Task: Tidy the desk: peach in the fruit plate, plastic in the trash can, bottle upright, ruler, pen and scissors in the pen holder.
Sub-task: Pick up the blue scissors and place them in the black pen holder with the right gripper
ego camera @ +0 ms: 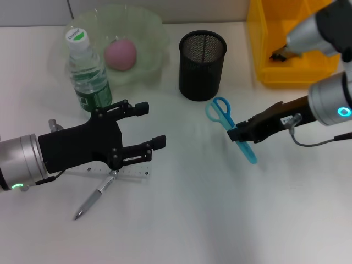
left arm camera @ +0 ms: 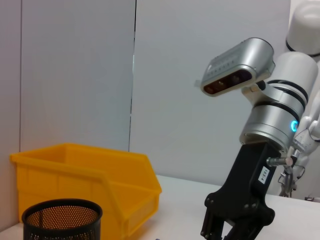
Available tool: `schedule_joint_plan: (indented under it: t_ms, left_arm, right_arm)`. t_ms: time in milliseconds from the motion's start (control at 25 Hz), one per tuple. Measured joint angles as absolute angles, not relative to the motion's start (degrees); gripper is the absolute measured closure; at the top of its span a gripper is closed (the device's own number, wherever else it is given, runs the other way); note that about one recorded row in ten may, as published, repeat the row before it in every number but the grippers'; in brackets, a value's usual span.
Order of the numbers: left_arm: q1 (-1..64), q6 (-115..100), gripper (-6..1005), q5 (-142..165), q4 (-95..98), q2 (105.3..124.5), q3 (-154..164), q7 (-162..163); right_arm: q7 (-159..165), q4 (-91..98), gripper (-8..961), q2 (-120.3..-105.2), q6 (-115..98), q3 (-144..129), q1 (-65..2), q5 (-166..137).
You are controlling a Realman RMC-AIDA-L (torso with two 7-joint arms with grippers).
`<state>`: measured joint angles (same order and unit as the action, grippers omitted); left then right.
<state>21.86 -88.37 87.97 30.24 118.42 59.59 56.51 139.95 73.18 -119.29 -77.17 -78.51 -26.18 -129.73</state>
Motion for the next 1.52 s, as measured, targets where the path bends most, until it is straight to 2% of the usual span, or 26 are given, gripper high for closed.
schedule_joint_plan:
  t_ms: [320,880,1160,1520]
  left_arm:
    - [21.7,-89.0,209,87.7,30.3,118.43,59.6,56.5]
    - [21.2,-89.3,209,87.7,29.8,118.44,59.1,56.5]
    - [20.7,-89.4,209,87.7,29.7,118.55,59.1,56.4]
    - [21.0,-89.1,209,87.7,29.0,118.67,59.1,56.4]
  right_arm:
    - [129.0,73.6,729,-119.36,-76.8,-75.4,-21.0,-119.1]
    - [106.0,72.9,726,-119.24,-78.3,-69.1,-17.1,-98.8]
    - [93.3,67.1,725,-119.42,-74.6,-66.4,-18.0,-88.6]
    - [72.0,51.0,724,-119.60,-65.9,-67.6,-24.7,-74.9]
